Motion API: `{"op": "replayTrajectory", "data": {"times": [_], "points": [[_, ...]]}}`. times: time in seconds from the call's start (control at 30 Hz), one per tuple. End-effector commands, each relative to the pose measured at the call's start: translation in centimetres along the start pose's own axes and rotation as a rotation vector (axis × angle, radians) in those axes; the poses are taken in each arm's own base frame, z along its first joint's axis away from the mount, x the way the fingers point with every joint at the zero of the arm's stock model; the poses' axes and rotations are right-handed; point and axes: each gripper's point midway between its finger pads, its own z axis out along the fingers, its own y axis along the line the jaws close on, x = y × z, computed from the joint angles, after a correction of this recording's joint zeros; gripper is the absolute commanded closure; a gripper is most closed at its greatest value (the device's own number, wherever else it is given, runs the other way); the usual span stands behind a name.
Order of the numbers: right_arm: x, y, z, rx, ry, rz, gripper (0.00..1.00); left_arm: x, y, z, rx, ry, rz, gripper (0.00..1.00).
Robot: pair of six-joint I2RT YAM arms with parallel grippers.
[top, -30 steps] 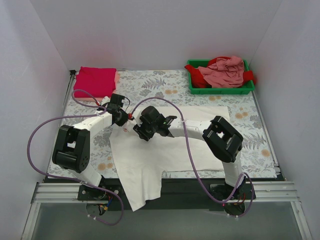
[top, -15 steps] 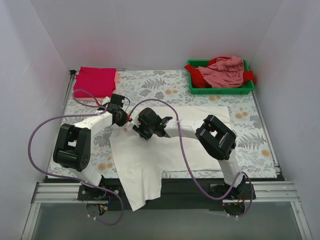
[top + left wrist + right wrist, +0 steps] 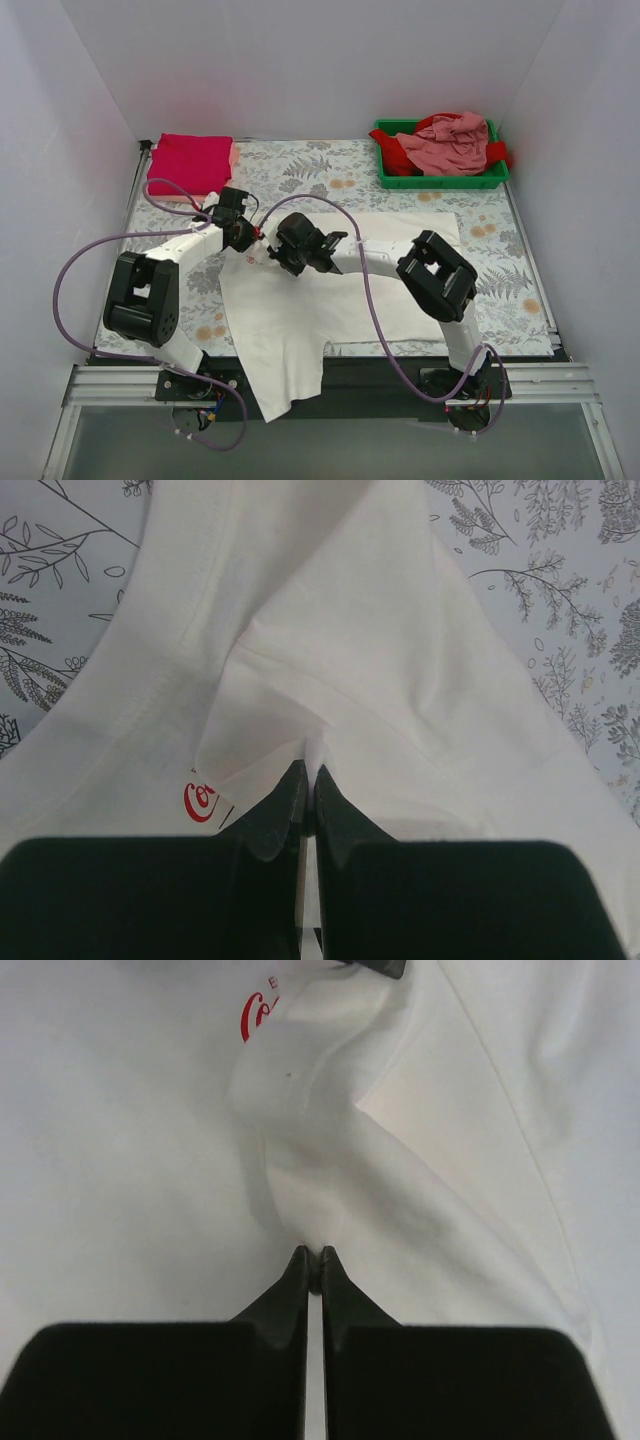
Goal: Fold and stack the t-shirts
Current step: Fold the tshirt
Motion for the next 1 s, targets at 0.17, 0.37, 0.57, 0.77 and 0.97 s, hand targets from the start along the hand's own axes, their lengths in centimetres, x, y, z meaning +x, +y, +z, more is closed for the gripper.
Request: {"op": "replayTrajectory", "data": {"times": [0.17,0.37,0.57,0.77,0.97], "points": [[-3.9,0.8,-5.6,-0.041,-0.110,-0.074,0.99,-0.5,-1.3,-5.1,0.144,-0.010,-0.053,1.00],[-2.4,1.2,-6.9,-0.062,-0.069,-0.117,0.99,1.1,0.9,-6.7,0.129,0.012,-0.081,1.00],[-1.5,1.7,-7.8,-0.089,-0.052,-0.128,0.99,3.8,2.7,-8.5,0.100,0.046,-0.092,1.00],[0.3,1.8,-8.4,-0.089,-0.017,-0.124,0.99,5.3,6.2,-9.5,-0.026,0.031,-0.111,1.00],[1.9,2.9,-8.3,-0.138,0.011,-0.109,0.96,6.6,9.0,-8.8,-0.101,0.050,-0.117,1.00]]}}
